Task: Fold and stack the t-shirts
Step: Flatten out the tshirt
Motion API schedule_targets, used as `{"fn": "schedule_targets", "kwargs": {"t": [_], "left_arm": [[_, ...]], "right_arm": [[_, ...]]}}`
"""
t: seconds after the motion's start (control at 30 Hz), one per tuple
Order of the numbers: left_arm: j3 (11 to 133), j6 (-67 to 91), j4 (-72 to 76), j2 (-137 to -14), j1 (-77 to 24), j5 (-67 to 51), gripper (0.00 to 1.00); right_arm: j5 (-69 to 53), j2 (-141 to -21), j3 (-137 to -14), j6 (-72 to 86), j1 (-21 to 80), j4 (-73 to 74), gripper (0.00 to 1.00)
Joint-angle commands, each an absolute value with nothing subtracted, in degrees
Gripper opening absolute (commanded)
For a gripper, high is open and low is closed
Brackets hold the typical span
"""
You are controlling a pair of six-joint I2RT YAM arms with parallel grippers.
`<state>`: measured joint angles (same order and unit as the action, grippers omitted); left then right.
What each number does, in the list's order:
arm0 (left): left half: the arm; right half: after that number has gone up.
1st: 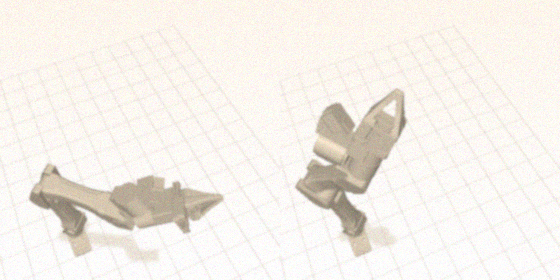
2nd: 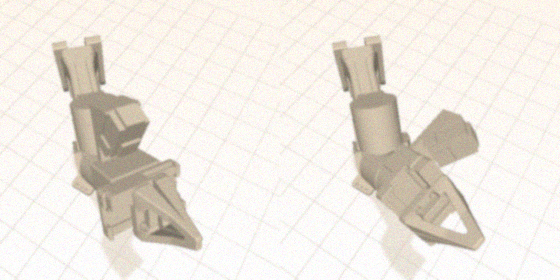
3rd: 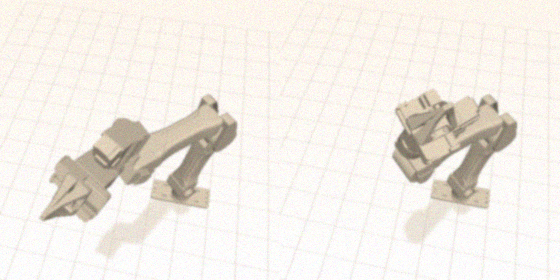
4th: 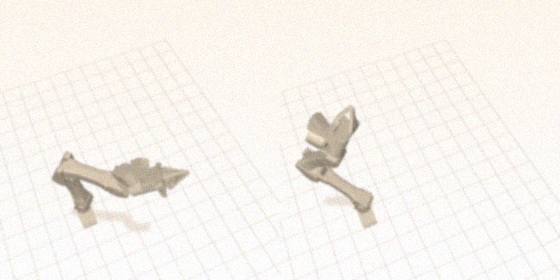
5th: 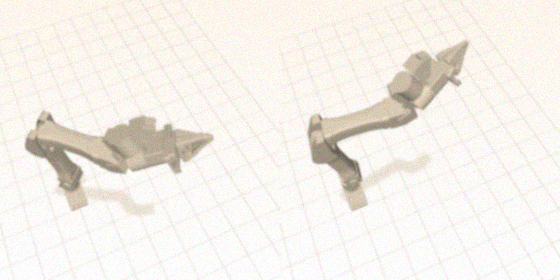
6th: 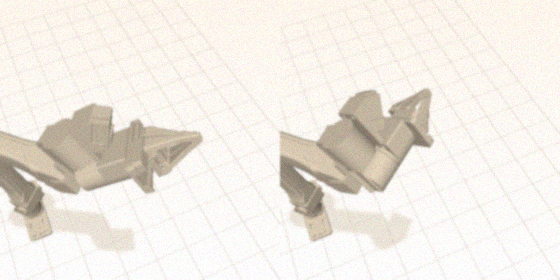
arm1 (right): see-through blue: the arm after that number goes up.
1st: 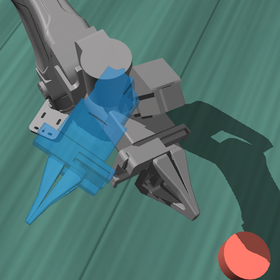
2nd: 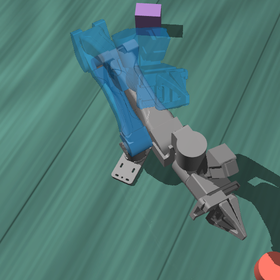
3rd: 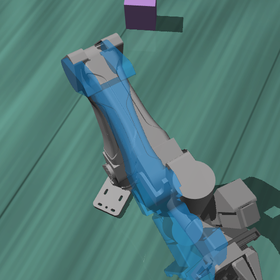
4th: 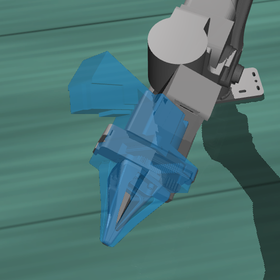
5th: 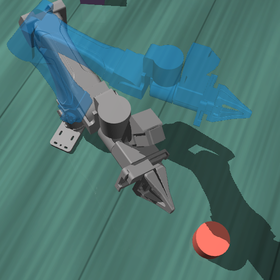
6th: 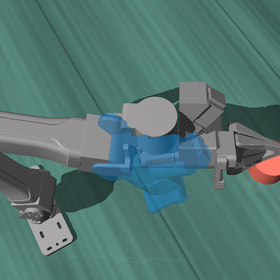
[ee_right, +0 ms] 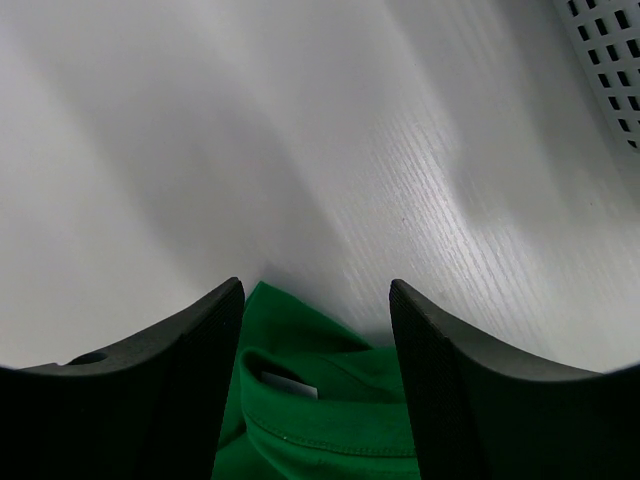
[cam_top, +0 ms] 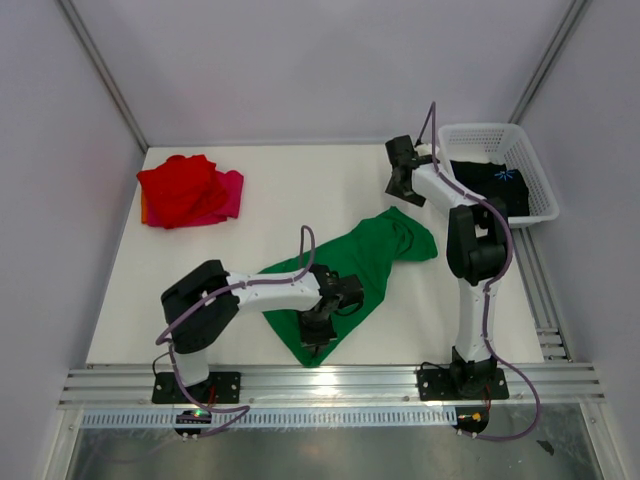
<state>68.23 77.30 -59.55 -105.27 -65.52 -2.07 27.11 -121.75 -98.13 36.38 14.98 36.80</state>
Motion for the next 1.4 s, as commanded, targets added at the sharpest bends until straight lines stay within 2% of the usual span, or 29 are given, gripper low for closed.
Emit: {"fn": "schedule_targets", "kwargs": {"t": [0.0, 0.1, 0.3, 0.53, 0.67, 0.8, 1.0, 1.37], "left_arm": [[69.78, 77.17, -61.26, -105.03, -65.66, -0.53, 0.00], [71.18, 76.91, -62.57, -105.38, -65.65, -0.44, 0.00], [75.84, 76.11, -69.51, -104.07, -64.25, 7.20, 0.00], [83.92, 72.60, -78.03, -98.53, -55.74, 15.28, 0.00], [94.28, 68.83, -86.64, -95.89, -48.97, 22.75, 0.00], [113.08, 64.52, -94.64, -94.57, -40.97, 28.91, 0.00], [123.83, 58.11, -94.84, -91.58, -25.78, 29.88, 0.00], [130.78, 52.12, -94.65, -95.00, -23.20, 30.68, 0.00]], "right_arm": [[26.89, -118.21, -97.56, 36.56, 14.94, 35.16, 0.64], [26.72, -118.13, -97.21, 36.83, 14.85, 35.33, 0.64], [26.19, -117.77, -96.86, 37.18, 14.06, 35.24, 0.64], [25.93, -117.07, -96.94, 37.53, 13.18, 35.16, 0.64], [25.67, -116.98, -97.29, 37.71, 13.01, 35.24, 0.64], [25.05, -117.07, -97.29, 38.06, 12.83, 35.25, 0.64], [24.00, -117.51, -97.21, 39.11, 12.83, 35.42, 0.64], [24.00, -118.12, -97.12, 38.58, 12.83, 35.42, 0.64]]}}
